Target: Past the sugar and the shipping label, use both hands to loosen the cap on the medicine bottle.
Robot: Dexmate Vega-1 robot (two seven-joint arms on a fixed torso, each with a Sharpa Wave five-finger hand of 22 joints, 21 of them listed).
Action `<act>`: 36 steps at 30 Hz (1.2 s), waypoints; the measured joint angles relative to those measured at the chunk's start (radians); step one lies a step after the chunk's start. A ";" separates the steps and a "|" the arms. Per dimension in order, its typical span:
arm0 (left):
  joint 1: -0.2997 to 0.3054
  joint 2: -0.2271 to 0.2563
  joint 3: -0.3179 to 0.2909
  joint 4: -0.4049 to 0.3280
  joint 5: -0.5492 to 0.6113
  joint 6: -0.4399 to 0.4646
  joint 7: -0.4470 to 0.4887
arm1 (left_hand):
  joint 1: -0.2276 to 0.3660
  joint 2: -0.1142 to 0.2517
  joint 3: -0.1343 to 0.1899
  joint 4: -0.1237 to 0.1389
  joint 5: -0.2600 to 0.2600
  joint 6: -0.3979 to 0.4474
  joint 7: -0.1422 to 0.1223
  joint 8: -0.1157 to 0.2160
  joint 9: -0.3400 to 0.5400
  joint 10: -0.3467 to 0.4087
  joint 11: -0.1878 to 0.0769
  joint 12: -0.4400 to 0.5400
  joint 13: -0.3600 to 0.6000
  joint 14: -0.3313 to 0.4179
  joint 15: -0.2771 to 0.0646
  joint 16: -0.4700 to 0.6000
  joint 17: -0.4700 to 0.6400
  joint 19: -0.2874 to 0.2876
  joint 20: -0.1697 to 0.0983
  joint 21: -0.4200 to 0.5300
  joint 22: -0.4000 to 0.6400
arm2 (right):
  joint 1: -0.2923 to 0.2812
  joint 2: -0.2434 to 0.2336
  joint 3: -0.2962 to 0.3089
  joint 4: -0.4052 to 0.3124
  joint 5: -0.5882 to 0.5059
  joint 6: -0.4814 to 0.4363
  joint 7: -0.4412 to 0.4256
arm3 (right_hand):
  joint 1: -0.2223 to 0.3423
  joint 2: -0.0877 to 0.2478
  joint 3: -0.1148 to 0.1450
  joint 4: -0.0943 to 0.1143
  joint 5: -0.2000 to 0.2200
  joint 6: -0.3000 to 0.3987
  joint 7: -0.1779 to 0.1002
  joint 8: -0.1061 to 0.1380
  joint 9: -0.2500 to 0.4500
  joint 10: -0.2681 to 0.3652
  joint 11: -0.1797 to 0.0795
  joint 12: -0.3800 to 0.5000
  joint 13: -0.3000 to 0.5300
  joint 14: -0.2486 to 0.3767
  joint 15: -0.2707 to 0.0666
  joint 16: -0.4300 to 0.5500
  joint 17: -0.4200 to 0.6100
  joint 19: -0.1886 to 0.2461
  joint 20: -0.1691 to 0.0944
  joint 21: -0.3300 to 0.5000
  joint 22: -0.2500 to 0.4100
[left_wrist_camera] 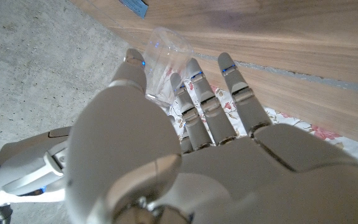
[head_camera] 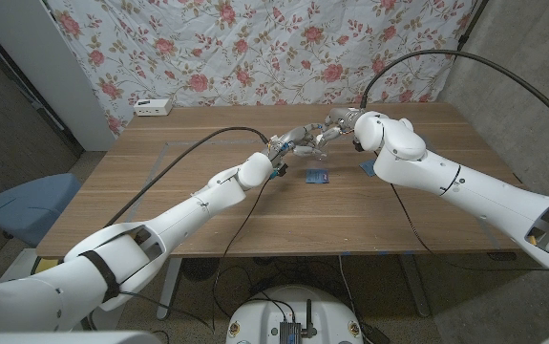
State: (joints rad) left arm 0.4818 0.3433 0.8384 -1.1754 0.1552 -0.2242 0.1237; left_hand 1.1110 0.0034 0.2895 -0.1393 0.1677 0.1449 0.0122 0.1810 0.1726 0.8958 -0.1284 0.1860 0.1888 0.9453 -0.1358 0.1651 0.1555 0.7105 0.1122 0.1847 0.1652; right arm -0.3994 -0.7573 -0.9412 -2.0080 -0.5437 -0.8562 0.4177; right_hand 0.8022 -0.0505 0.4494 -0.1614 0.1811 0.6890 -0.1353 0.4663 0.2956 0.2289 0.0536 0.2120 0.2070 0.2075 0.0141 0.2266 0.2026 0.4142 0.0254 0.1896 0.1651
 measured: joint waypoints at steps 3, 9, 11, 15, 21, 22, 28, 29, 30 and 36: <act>-0.002 -0.001 0.000 0.004 0.000 -0.002 0.000 | 0.000 0.000 0.000 0.000 0.000 0.000 0.000 0.000 0.000 0.002 0.002 0.003 0.000 0.000 0.000 0.000 0.000 0.000 0.000 0.000 0.000 | -0.002 0.001 0.003 0.002 0.006 0.002 -0.004 | 0.009 0.009 0.000 0.000 0.000 0.001 -0.001 0.004 0.004 0.000 0.000 0.000 0.000 0.002 -0.002 0.000 0.000 0.001 0.001 0.000 0.000; -0.005 -0.004 0.001 0.012 -0.001 -0.006 0.000 | 0.000 0.000 0.000 0.000 0.003 0.000 0.000 0.000 0.000 0.004 0.004 0.003 0.000 0.000 0.000 0.000 0.001 0.000 0.000 0.000 0.000 | -0.004 0.001 0.008 0.005 0.019 0.006 -0.009 | 0.025 0.024 0.004 -0.005 0.004 0.011 -0.012 0.007 0.004 0.000 0.000 0.000 0.000 0.002 -0.002 0.000 0.000 0.001 0.001 0.000 0.000; -0.006 -0.005 0.001 0.013 -0.002 -0.007 0.000 | -0.001 0.001 0.000 0.000 0.003 0.003 -0.003 0.000 0.000 0.004 0.004 0.003 0.000 0.000 0.000 0.000 0.001 0.000 0.000 0.000 0.000 | -0.004 0.001 0.010 0.005 0.022 0.008 -0.010 | 0.035 0.029 0.009 -0.009 0.005 0.006 -0.017 0.007 0.004 0.000 0.000 0.000 0.000 0.002 -0.002 0.000 0.000 0.001 0.001 0.000 0.000; -0.007 -0.006 0.002 0.016 -0.002 -0.008 0.000 | -0.003 0.003 0.001 -0.002 0.003 -0.002 -0.009 0.000 0.000 0.004 0.004 0.003 0.000 0.000 0.000 0.000 0.001 0.000 0.000 0.000 0.000 | -0.004 0.000 0.012 0.006 0.033 0.009 -0.010 | 0.050 0.036 0.016 -0.010 0.005 0.006 -0.017 0.007 0.002 0.000 0.000 0.000 0.000 0.002 -0.002 0.000 0.000 0.001 0.001 0.000 0.000; -0.008 -0.007 0.002 0.019 -0.002 -0.009 0.000 | -0.003 0.002 0.003 -0.002 0.003 -0.002 -0.009 0.000 0.000 0.004 0.004 0.003 -0.001 0.000 0.000 0.000 0.001 0.000 0.000 0.000 0.000 | -0.004 -0.002 0.015 0.006 0.052 0.014 -0.010 | 0.066 0.050 0.021 -0.013 0.005 0.001 -0.023 0.005 -0.001 -0.006 -0.006 -0.005 0.000 0.004 -0.004 0.000 0.000 0.005 -0.002 0.000 0.000; -0.008 -0.008 0.002 0.019 -0.002 -0.009 0.000 | -0.003 0.002 0.004 -0.001 0.003 -0.002 -0.009 0.000 0.000 0.003 0.004 0.003 -0.001 0.000 0.000 0.000 0.001 0.000 0.000 0.000 0.000 | -0.004 -0.002 0.015 0.006 0.056 0.015 -0.010 | 0.068 0.052 0.023 -0.011 0.005 0.001 -0.023 0.005 -0.001 -0.006 -0.006 -0.005 0.000 0.005 -0.005 0.000 0.000 0.005 -0.002 0.000 0.000; -0.009 -0.009 0.004 0.022 -0.003 -0.011 0.001 | -0.003 0.002 0.004 -0.001 0.003 -0.002 -0.009 0.000 0.000 0.003 0.003 0.002 -0.001 0.000 0.000 -0.002 0.001 -0.005 -0.005 0.000 0.000 | -0.007 -0.009 0.029 0.005 0.078 0.024 -0.015 | 0.089 0.066 0.030 -0.012 0.004 -0.001 -0.024 0.006 -0.005 -0.008 -0.019 -0.005 0.000 0.007 -0.007 0.000 0.000 0.005 -0.002 0.000 0.000; -0.010 -0.010 0.004 0.023 -0.003 -0.011 0.001 | -0.006 0.000 0.004 -0.001 0.003 -0.002 -0.009 0.000 0.000 0.003 0.003 0.002 -0.001 0.000 0.000 0.001 0.000 -0.005 -0.005 0.000 0.000 | -0.008 -0.011 0.032 0.005 0.084 0.027 -0.017 | 0.093 0.067 0.032 -0.010 0.004 -0.001 -0.024 0.008 -0.005 -0.006 -0.024 -0.005 0.000 0.007 -0.007 0.000 0.000 0.005 -0.002 0.000 0.000; -0.010 -0.011 0.004 0.024 -0.003 -0.011 0.001 | -0.006 0.000 0.004 -0.001 0.003 -0.002 -0.009 0.000 0.000 0.003 0.003 0.002 -0.001 0.000 0.000 0.001 0.000 -0.005 -0.005 0.000 0.000 | -0.009 -0.013 0.035 0.003 0.089 0.028 -0.017 | 0.095 0.068 0.034 -0.009 0.004 -0.001 -0.024 0.011 -0.007 -0.007 -0.026 -0.005 0.000 0.007 -0.007 0.000 0.000 0.007 -0.004 0.000 0.000; -0.012 -0.014 0.006 0.028 -0.003 -0.014 0.001 | -0.013 -0.001 0.004 -0.001 0.003 -0.002 -0.009 0.000 0.000 0.003 0.003 0.002 0.000 0.000 0.000 0.001 0.000 -0.005 -0.005 0.000 0.000 | -0.012 -0.017 0.040 0.001 0.110 0.035 -0.023 | 0.107 0.082 0.034 -0.009 0.003 -0.002 -0.024 0.012 -0.006 -0.009 -0.042 -0.009 0.000 0.010 -0.011 0.000 0.000 0.010 -0.007 0.000 0.000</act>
State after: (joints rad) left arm 0.4701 0.3296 0.8443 -1.1478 0.1519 -0.2377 0.1248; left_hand 1.0984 0.0022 0.2938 -0.1405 0.1706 0.1427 0.0034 0.1810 0.1726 0.8992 -0.1249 0.1878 0.1887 0.9451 -0.1354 0.1666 0.1557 0.7051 0.1068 0.1847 0.1651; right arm -0.4110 -0.7742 -0.9012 -2.0071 -0.4341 -0.8215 0.3949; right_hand 0.9097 0.0311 0.4830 -0.1700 0.1846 0.6872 -0.1595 0.4778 0.2891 0.2201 0.0118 0.2032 0.2068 0.2180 0.0036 0.2265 0.2023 0.4242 0.0181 0.1896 0.1652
